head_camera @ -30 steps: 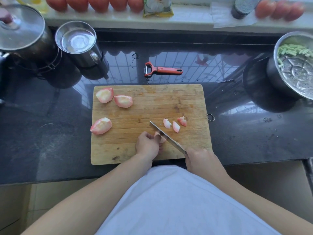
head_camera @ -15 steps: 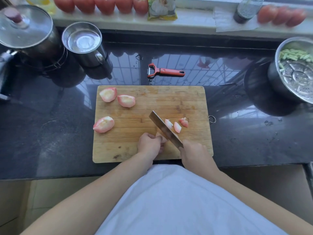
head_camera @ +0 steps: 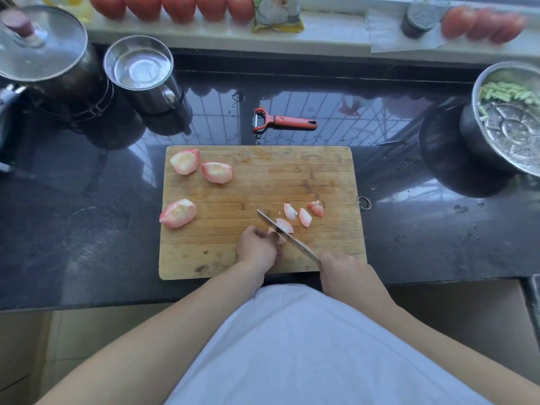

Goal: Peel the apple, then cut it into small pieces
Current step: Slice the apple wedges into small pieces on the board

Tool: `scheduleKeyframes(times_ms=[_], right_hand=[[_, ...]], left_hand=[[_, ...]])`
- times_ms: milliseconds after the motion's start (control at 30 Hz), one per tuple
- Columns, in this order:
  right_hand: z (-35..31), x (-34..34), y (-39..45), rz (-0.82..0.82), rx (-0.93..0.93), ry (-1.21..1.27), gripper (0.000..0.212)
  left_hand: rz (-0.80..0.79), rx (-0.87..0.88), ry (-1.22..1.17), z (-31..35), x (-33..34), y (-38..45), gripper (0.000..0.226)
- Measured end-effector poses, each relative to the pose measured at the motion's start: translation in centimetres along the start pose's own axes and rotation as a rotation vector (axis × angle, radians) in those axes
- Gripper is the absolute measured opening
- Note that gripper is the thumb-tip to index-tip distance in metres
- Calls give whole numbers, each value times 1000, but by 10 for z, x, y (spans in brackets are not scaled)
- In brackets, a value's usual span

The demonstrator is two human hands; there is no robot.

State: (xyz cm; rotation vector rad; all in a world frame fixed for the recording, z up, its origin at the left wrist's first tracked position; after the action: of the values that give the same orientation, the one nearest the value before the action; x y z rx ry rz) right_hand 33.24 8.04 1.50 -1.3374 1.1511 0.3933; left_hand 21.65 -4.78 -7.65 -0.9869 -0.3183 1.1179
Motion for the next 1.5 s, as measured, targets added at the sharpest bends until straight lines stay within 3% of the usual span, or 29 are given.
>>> scheduleKeyframes(times_ms=[200, 467, 667, 867, 1067, 1500], right_hand=[[-1, -3, 0, -34, -8, -61, 12], [-14, -6, 15, -101, -3, -47, 11], [-22, 6, 41, 35, -23, 34, 13], [-1, -5, 12, 28, 45, 113, 13], [-7, -16, 0, -29, 5, 36, 31], [10, -4, -1, -122, 0, -65, 12]], left_hand=[[-10, 1, 11, 0, 1, 3, 31], [-31, 20, -11, 4, -1, -2, 25], [-27, 13, 0, 5, -2, -2, 21], [-14, 4, 39, 2, -2, 3, 14], [-46, -1, -4, -4, -1, 7, 19], [-69, -17, -23, -4, -3, 6, 28]])
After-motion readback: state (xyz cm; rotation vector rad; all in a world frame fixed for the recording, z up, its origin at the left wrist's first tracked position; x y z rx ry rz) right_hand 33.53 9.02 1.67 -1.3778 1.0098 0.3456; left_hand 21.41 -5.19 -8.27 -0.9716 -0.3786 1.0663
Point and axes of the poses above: each hand's wrist, its own y-axis towards the middle knuckle, its own x-axis out of the palm, z = x × y, the point moved 3 cm from there along y, towards the middle knuckle, and after that the axes turned 3 degrees about y, right-handed, at the moved point
